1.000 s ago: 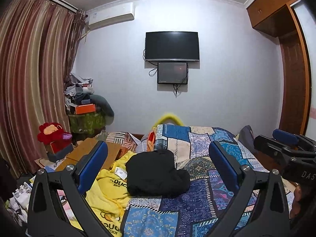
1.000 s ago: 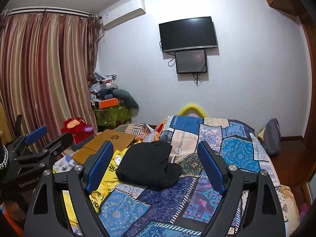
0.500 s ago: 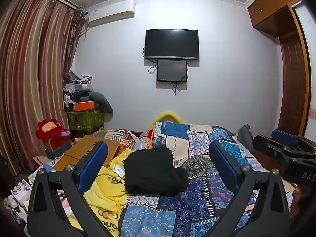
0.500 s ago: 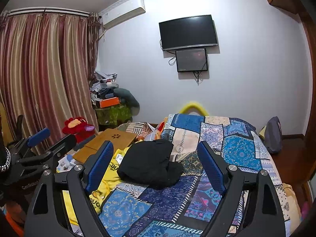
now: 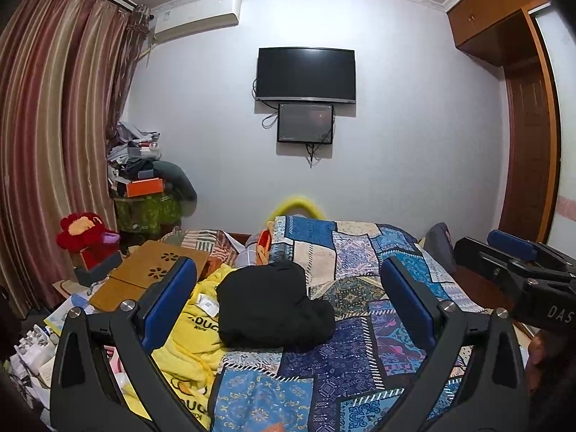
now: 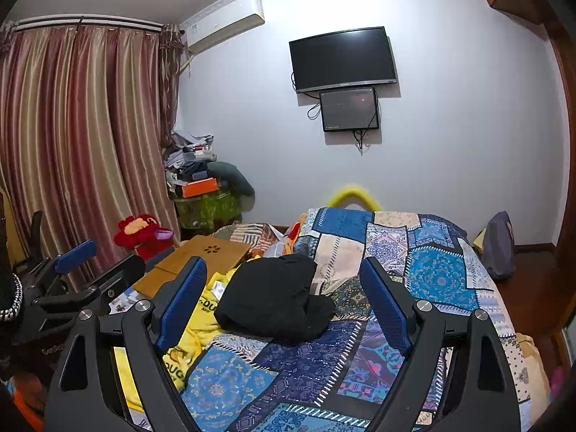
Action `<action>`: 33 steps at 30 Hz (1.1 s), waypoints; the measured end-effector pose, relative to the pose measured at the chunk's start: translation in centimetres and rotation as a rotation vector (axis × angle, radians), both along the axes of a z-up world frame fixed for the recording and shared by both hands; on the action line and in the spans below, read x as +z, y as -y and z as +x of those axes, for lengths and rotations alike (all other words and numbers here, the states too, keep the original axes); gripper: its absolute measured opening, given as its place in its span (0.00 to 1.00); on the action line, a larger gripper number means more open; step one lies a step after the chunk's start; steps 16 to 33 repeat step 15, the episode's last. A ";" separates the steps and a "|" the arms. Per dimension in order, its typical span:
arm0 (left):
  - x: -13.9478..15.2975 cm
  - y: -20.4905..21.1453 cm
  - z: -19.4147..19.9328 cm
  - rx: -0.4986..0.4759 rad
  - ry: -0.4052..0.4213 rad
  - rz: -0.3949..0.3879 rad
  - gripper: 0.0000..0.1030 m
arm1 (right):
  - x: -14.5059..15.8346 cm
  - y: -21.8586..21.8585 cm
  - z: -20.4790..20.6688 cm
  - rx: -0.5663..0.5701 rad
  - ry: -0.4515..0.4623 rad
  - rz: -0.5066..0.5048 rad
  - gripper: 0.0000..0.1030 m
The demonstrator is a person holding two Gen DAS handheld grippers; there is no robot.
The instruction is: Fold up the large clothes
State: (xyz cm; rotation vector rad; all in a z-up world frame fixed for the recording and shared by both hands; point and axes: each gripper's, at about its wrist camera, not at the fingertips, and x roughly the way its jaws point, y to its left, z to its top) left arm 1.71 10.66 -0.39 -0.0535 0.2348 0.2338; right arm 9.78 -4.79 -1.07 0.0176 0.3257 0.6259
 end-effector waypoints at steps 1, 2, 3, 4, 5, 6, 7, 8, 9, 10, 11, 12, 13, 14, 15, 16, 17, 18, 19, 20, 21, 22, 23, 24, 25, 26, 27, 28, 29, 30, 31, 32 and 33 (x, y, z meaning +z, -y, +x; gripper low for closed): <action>0.0 0.0 0.0 0.000 0.000 0.001 0.99 | 0.0 0.0 0.0 -0.001 0.000 0.000 0.82; 0.0 0.0 0.0 0.001 0.000 0.002 0.99 | 0.0 0.0 0.0 -0.001 0.000 0.000 0.82; 0.0 0.1 0.0 0.000 0.001 0.003 0.99 | 0.0 0.0 0.0 -0.002 0.000 0.000 0.82; 0.0 0.1 0.0 -0.002 0.002 0.002 0.99 | 0.0 0.0 0.1 -0.002 0.000 0.001 0.82; 0.0 0.2 0.0 -0.004 0.002 0.001 0.99 | 0.0 0.0 0.1 -0.003 -0.001 0.002 0.82; 0.0 0.3 0.0 -0.009 0.002 0.000 0.99 | 0.0 0.0 0.1 -0.003 -0.003 0.004 0.82; 0.0 0.4 0.0 -0.018 0.001 0.001 0.99 | 0.0 0.0 0.2 -0.002 -0.007 0.006 0.82; 0.0 0.4 -0.1 -0.021 0.001 0.002 0.99 | -0.1 0.0 0.3 -0.001 -0.011 0.007 0.82; 0.0 0.5 -0.1 -0.022 0.001 0.007 0.99 | -0.1 0.1 0.3 -0.001 -0.012 0.008 0.82; 0.0 0.6 -0.2 -0.020 0.002 0.012 0.99 | -0.2 0.1 0.3 -0.001 -0.012 0.009 0.82; 0.0 0.7 -0.2 -0.020 0.004 0.013 0.99 | -0.2 0.1 0.3 -0.001 -0.013 0.009 0.82; 0.0 0.7 -0.3 -0.021 0.004 0.013 0.99 | -0.2 0.1 0.3 0.001 -0.014 0.008 0.82; 0.1 0.7 -0.3 -0.022 0.004 0.010 0.99 | -0.2 0.1 0.3 0.002 -0.015 0.007 0.82; 0.0 0.8 -0.2 -0.021 0.002 0.009 0.99 | -0.2 0.1 0.3 0.001 -0.014 0.006 0.82; 0.0 0.8 -0.2 -0.018 0.000 0.009 0.99 | -0.3 0.0 0.3 0.001 -0.014 0.006 0.82; 0.0 0.8 -0.2 -0.018 0.000 0.009 0.99 | -0.3 0.0 0.3 0.001 -0.014 0.006 0.82; 0.0 0.8 -0.2 -0.018 0.000 0.009 0.99 | -0.3 0.0 0.3 0.001 -0.014 0.006 0.82; 0.0 0.8 -0.2 -0.018 0.000 0.009 0.99 | -0.3 0.0 0.3 0.001 -0.014 0.006 0.82; 0.0 0.8 -0.2 -0.018 0.000 0.009 0.99 | -0.3 0.0 0.3 0.001 -0.014 0.006 0.82; 0.0 0.8 -0.2 -0.018 0.000 0.009 0.99 | -0.3 0.0 0.3 0.001 -0.014 0.006 0.82; 0.0 0.8 -0.2 -0.018 0.000 0.009 0.99 | -0.3 0.0 0.3 0.001 -0.014 0.006 0.82; 0.0 0.8 -0.2 -0.018 0.000 0.009 0.99 | -0.3 0.0 0.3 0.001 -0.014 0.006 0.82; 0.0 0.8 -0.2 -0.018 0.000 0.009 0.99 | -0.3 0.0 0.3 0.001 -0.014 0.006 0.82; 0.0 0.8 -0.2 -0.018 0.000 0.009 0.99 | -0.3 0.0 0.3 0.001 -0.014 0.006 0.82; 0.0 0.8 -0.2 -0.018 0.000 0.009 0.99 | -0.3 0.0 0.3 0.001 -0.014 0.006 0.82; 0.0 0.8 -0.2 -0.018 0.000 0.009 0.99 | -0.3 0.0 0.3 0.001 -0.014 0.006 0.82; 0.0 0.8 -0.2 -0.018 0.000 0.009 0.99 | -0.3 0.0 0.3 0.001 -0.014 0.006 0.82; 0.0 0.8 -0.2 -0.018 0.000 0.009 0.99 | -0.3 0.0 0.3 0.001 -0.014 0.006 0.82; 0.0 0.8 -0.2 -0.018 0.000 0.009 0.99 | -0.3 0.0 0.3 0.001 -0.014 0.006 0.82; 0.0 0.8 -0.2 -0.018 0.000 0.009 0.99 | -0.3 0.0 0.3 0.001 -0.014 0.006 0.82; 0.0 0.8 -0.2 -0.018 0.000 0.009 0.99 | -0.3 0.0 0.3 0.001 -0.014 0.006 0.82; 0.0 0.8 -0.2 -0.018 0.000 0.009 0.99 | -0.3 0.0 0.3 0.001 -0.014 0.006 0.82; 0.0 0.8 -0.2 -0.018 0.000 0.009 0.99 | -0.3 0.0 0.3 0.001 -0.014 0.006 0.82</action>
